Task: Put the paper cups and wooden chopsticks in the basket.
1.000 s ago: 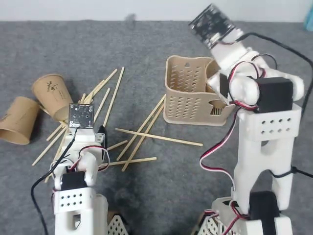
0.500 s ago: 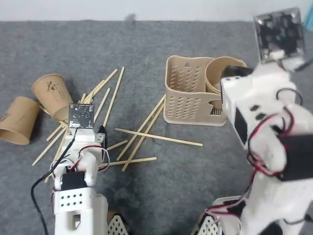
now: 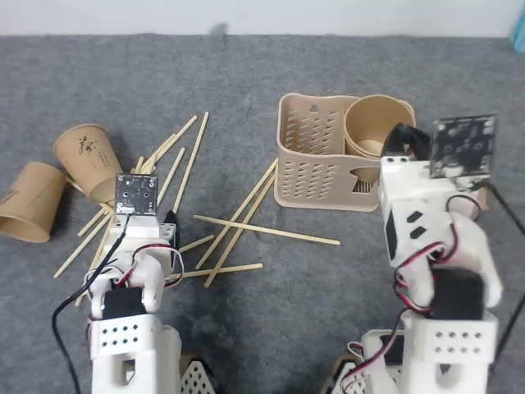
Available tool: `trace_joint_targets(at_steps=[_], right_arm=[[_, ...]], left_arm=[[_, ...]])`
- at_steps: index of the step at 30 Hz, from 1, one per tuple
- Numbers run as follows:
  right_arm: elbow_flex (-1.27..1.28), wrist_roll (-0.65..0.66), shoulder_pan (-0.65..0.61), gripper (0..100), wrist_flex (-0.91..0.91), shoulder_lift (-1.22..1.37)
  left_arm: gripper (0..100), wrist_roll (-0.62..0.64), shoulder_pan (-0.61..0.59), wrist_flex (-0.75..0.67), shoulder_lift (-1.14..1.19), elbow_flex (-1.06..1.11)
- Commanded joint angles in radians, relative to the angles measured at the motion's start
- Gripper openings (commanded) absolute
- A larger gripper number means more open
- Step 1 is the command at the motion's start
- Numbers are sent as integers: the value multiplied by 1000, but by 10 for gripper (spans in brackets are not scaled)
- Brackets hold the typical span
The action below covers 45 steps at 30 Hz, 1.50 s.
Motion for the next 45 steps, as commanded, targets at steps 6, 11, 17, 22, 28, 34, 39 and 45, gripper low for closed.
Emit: trace_joint_targets(at_steps=[6, 11, 17, 22, 28, 34, 39, 45], right_arm=[[153, 26, 16, 13, -262, 51], [207, 26, 18, 13, -325, 140], [209, 31, 18, 13, -315, 209], [204, 32, 18, 13, -317, 214], [40, 26, 50, 44, -213, 133], [-201, -40, 225, 111, -15, 119], [-350, -64, 360, 64, 48, 332], [-657, -64, 401, 47, 183, 774]], left_arm=[[138, -6, -6, -20, -14, -7], [139, -6, -5, -21, -14, -7], [139, -6, -3, -21, -14, -7], [139, -6, -3, -21, -14, -7], [140, -6, 2, -23, -14, -7], [141, -6, -2, -23, -14, -7], [141, -6, 0, -23, -14, -7], [141, -6, -2, -23, -14, -7]])
